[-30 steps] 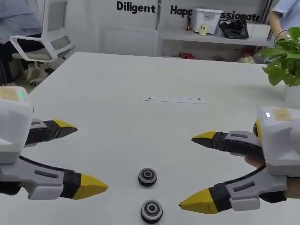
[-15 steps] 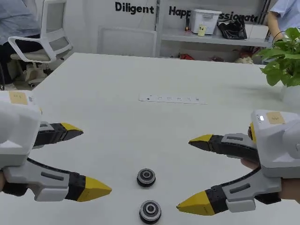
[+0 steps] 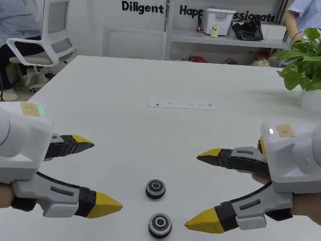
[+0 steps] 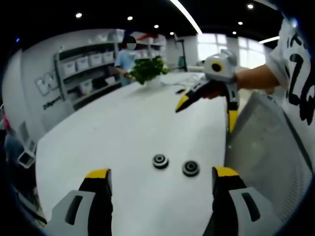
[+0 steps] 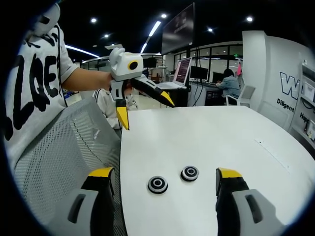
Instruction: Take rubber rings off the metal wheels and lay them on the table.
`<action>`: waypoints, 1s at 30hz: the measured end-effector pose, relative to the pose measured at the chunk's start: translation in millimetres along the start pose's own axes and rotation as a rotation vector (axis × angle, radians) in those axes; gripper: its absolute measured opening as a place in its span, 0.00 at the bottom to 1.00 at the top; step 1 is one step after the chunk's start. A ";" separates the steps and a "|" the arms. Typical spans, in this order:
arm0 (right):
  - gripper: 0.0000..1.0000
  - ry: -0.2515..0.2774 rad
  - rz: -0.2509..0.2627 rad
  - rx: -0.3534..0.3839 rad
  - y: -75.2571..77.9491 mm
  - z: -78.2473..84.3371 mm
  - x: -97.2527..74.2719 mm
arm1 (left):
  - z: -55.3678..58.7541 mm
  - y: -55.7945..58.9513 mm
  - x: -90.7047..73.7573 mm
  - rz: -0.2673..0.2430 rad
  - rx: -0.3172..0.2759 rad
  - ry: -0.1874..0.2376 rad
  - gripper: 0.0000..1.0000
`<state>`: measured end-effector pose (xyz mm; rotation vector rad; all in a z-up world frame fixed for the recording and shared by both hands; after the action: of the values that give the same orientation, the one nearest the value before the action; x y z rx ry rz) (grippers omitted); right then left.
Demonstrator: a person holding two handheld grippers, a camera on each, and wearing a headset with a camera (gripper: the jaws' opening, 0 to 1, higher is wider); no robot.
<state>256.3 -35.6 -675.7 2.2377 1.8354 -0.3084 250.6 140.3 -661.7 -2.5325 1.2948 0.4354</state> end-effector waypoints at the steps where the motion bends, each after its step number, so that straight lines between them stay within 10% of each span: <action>1: 0.80 0.000 -0.001 0.000 0.1 0.4 0.2 | 0.2 0.2 1.1 0.002 0.001 -0.001 0.85; 30: 0.75 -0.024 -0.019 0.044 4.8 21.3 10.8 | 9.6 11.7 20.7 0.081 0.008 -0.016 0.84</action>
<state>262.8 -33.0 -699.1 2.2364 1.8559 -0.3809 251.1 121.8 -679.5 -2.4720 1.3949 0.4651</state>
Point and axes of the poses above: the centre of the closed fingertips' face, and the gripper's own axes: x roughly forward along the fingers, y roughly to its right, z roughly out of its underside, the point moved 4 cm from there along -x, roughly backward along the fingers, and after that the axes turned 9 degrees about y, right-handed, at the moved point
